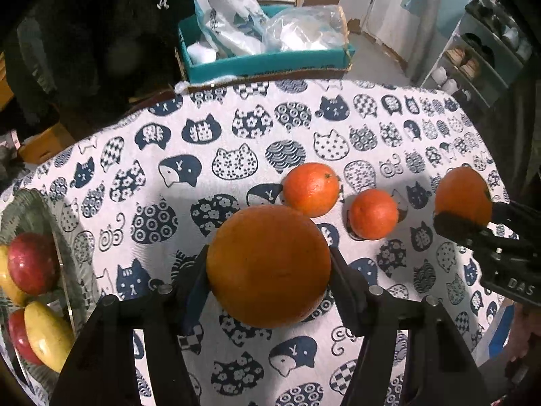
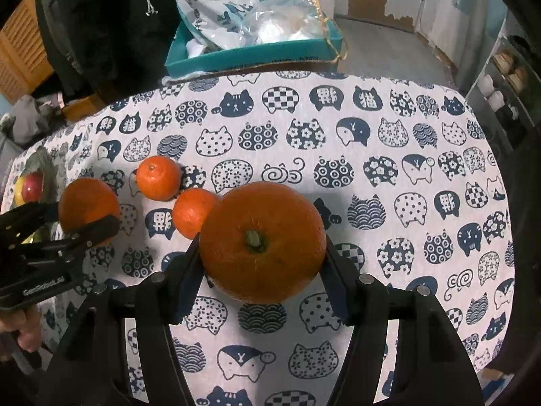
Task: Organize fruits
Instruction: 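Lift and carry both oranges toward the green glass bowl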
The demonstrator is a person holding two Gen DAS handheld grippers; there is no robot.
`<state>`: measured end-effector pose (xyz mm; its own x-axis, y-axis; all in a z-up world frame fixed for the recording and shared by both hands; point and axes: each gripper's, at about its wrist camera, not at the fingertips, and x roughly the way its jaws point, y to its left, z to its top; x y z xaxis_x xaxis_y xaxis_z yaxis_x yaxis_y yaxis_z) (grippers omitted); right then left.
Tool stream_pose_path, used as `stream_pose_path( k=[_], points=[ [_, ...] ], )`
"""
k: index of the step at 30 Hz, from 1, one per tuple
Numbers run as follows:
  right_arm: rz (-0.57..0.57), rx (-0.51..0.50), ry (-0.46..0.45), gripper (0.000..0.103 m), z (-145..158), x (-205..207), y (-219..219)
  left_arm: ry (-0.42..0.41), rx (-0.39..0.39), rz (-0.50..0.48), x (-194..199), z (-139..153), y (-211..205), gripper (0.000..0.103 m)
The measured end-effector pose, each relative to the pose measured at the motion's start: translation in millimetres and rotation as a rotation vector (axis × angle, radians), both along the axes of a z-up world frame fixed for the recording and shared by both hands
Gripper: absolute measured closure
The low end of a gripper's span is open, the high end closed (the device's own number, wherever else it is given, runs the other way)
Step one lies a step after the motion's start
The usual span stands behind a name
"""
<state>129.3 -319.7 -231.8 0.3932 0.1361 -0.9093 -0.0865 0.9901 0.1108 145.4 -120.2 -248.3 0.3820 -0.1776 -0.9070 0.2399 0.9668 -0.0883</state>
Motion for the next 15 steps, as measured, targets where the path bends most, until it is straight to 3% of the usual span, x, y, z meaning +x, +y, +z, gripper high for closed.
stream_pose_path(
  k=[15],
  points=[
    [0.044,-0.008,-0.109,0.04,41.1,-9.7,15.7,-0.102,-0.026,0.005,-23.4,54.9,11.3,0.037]
  ],
)
